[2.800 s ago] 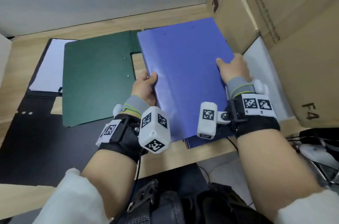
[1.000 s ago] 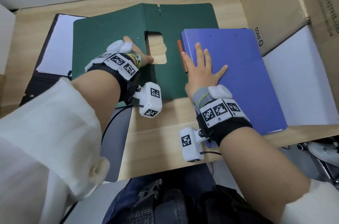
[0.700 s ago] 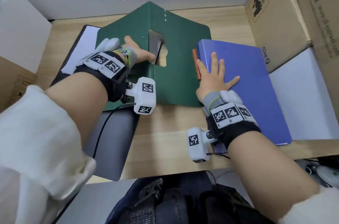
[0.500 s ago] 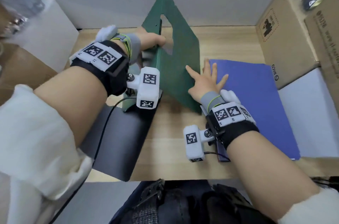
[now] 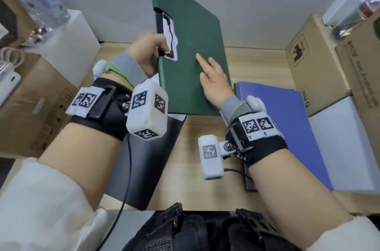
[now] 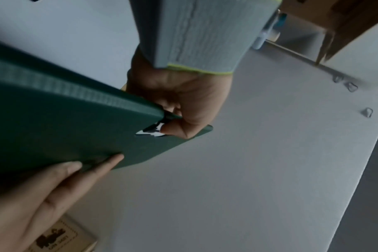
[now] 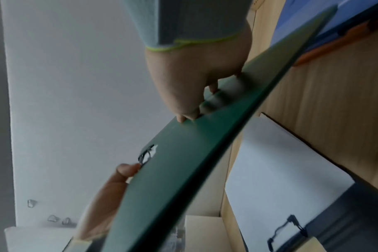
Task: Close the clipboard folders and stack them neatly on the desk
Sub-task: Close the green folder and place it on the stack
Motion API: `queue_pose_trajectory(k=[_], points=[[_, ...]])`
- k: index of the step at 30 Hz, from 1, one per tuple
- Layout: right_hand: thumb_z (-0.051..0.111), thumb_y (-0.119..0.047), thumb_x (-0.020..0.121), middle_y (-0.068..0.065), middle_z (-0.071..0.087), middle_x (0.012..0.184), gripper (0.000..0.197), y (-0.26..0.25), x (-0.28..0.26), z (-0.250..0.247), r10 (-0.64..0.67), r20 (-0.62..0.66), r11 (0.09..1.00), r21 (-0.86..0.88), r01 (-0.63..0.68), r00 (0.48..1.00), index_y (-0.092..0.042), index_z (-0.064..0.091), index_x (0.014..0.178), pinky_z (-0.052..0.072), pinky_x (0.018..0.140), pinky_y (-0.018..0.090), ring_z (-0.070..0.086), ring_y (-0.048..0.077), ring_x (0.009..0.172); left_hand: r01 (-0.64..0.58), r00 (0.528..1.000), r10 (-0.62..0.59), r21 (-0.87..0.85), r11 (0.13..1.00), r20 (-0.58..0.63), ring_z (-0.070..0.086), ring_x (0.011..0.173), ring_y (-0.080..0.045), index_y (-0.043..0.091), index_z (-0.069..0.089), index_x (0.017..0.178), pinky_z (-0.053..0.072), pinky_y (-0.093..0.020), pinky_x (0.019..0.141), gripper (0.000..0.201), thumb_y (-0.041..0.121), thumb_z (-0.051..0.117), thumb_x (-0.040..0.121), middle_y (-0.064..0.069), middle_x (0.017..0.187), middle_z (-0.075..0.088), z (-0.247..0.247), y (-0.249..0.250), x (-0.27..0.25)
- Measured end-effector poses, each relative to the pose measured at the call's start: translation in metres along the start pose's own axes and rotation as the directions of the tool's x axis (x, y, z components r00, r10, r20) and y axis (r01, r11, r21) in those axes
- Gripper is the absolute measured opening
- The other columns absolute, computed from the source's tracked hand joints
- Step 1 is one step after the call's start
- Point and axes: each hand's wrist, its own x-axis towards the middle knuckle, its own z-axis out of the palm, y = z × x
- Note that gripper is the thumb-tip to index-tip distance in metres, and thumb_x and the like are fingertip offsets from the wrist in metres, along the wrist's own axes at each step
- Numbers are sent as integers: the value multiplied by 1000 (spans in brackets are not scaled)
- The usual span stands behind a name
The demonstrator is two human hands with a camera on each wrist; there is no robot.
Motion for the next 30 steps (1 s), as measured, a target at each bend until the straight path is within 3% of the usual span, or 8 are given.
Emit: queue_pose_trajectory(k=[4, 9, 12, 16, 23, 25, 27, 30], points=[[30, -24, 97, -8, 9, 161, 50, 6, -10, -19, 91, -69, 994, -54, -95, 993, -47, 28, 142, 2, 118, 53, 3, 19, 148, 50, 992, -43, -61, 997, 121, 50, 35, -15, 11, 39, 69, 45, -13, 43, 25, -7, 22, 76, 0, 46, 47, 14, -24, -1], [38, -33, 95, -7, 0, 161, 51, 46, -24, -32, 291, -68, 951, -86, -296, 954, -47, 26, 142, -4, 114, 60, -8, 21, 149, 181, 945, -146, -99, 978, 292, 41, 31, -15, 12, 49, 46, 39, -10, 42, 33, -8, 25, 55, -1, 42, 42, 52, -75, 3], [39, -35, 95, -6, -1, 162, 52, 88, -41, -36, 439, -73, 895, -51, -443, 896, -46, 25, 143, 0, 114, 61, -8, 24, 149, 302, 899, -286, 3, 953, 332, 51, 33, -17, 7, 54, 49, 45, -13, 42, 33, -11, 29, 59, -4, 42, 51, 84, -112, -1], [35, -39, 96, -7, -4, 161, 50, 132, -64, -31, 552, -56, 830, -52, -555, 832, -49, 21, 143, 0, 113, 62, -10, 24, 149, 445, 841, -454, 101, 890, 295, 52, 29, -17, 3, 48, 56, 46, -15, 36, 46, -12, 16, 85, -5, 36, 52, 114, -148, -10], [35, -39, 95, -10, -9, 161, 51, 176, -86, -42, 645, -120, 756, -49, -653, 755, -52, 19, 142, -2, 110, 69, -14, 21, 148, 483, 837, -517, 197, 853, 183, 45, 23, -10, 10, 38, 61, 37, -8, 34, 32, -4, 32, 89, 4, 27, 40, 151, -170, -17], [34, -39, 95, -10, -9, 161, 52, 182, -88, -45, 652, -129, 749, -49, -661, 747, -51, 18, 143, -2, 110, 69, -14, 21, 148, 484, 830, -525, 226, 845, 186, 45, 34, -14, 11, 36, 61, 35, -14, 37, 32, -3, 35, 90, -1, 39, 43, 158, -168, -21], [35, -39, 95, -10, -9, 161, 52, 190, -90, -50, 658, -128, 744, -45, -667, 742, -51, 18, 143, -2, 109, 69, -14, 21, 148, 488, 818, -543, 272, 829, 188, 36, 54, -20, 12, 38, 62, 29, -22, 50, 29, -2, 40, 88, -5, 64, 41, 167, -169, -22], [34, -39, 95, -10, -9, 161, 53, 197, -91, -52, 647, -124, 753, -53, -656, 753, -50, 17, 144, -3, 109, 69, -15, 21, 148, 519, 809, -562, 240, 820, 171, 42, 82, -23, 8, 51, 76, 36, -28, 74, 14, 1, 45, 87, -7, 95, 48, 175, -166, -25]])
